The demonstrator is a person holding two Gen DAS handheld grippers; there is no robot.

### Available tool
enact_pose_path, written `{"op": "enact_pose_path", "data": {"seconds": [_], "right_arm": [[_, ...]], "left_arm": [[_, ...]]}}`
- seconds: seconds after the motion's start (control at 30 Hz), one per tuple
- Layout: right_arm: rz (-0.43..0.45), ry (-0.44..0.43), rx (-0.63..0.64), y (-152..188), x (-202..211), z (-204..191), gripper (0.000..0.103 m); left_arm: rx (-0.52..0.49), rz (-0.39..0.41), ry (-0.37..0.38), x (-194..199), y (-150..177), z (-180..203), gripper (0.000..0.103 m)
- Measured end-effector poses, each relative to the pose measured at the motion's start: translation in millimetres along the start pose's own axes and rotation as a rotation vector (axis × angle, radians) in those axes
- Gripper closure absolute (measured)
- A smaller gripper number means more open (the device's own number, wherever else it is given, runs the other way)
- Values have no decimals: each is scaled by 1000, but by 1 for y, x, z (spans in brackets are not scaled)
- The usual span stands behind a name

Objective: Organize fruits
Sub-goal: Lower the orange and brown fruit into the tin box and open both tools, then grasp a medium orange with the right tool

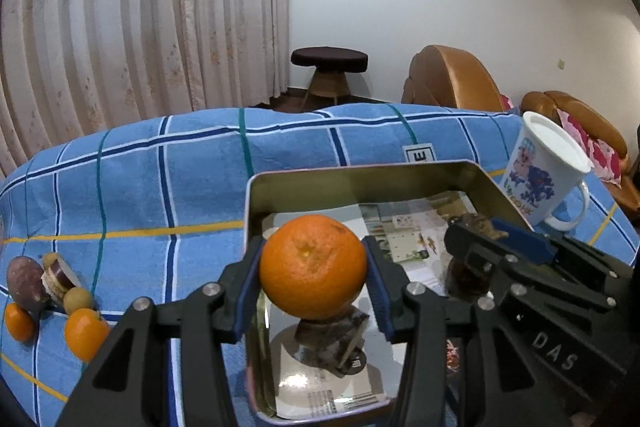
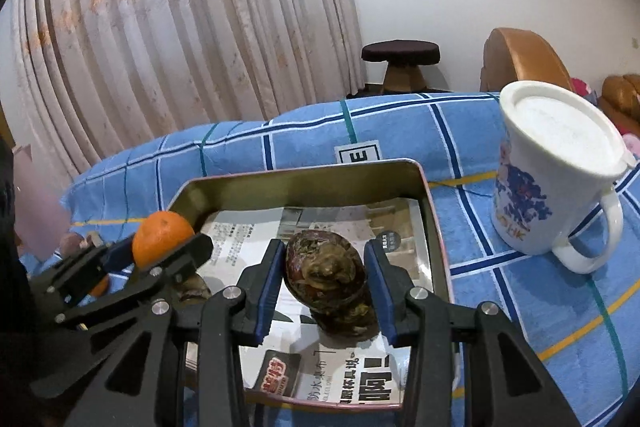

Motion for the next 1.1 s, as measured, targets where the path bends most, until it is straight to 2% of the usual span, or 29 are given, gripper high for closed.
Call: {"op": "enact_pose_path", "data": {"seconds": [0.1,0.23,0.4,0.47,0.53,0.67,0.8,0.9,1.1], "right_arm": [[5,-48,-60,-1,3,3,57],[45,-89,-111,-6,12,7,51],[79,-138,-167,-10,18,9,39],[111,-128,-171,-12,24,9,33],[148,-91,-156,-14,29,9,28],[206,-48,-105,-17,36,4,28],[250,-3,-48,-16,42,-6,28],[275,37,-2,-16,46,-14,28],[344,125,40,-16,60,-28,28]], "left_arm": [[3,19,-3,6,-3,0,48],[38,63,-58,18,-10,-9,25],[107,67,-49,27,-15,-22,10],[110,85,-42,34,-16,-26,0],[102,115,-48,45,-17,-29,0],[88,145,-77,58,-18,-42,0],[79,180,-156,67,-10,-69,0],[89,167,-212,66,-1,-97,0],[151,167,-253,70,11,-140,0]]}}
Point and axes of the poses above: each gripper's, at about its wrist camera, not at the fingertips, and x roughly against the way its jaws point, z to its right, y to its underside, the point moved 8 cm from there along -x, roughly the way its jaws point, and after that the axes turned 1 degree about -y, right-handed, at the moved point
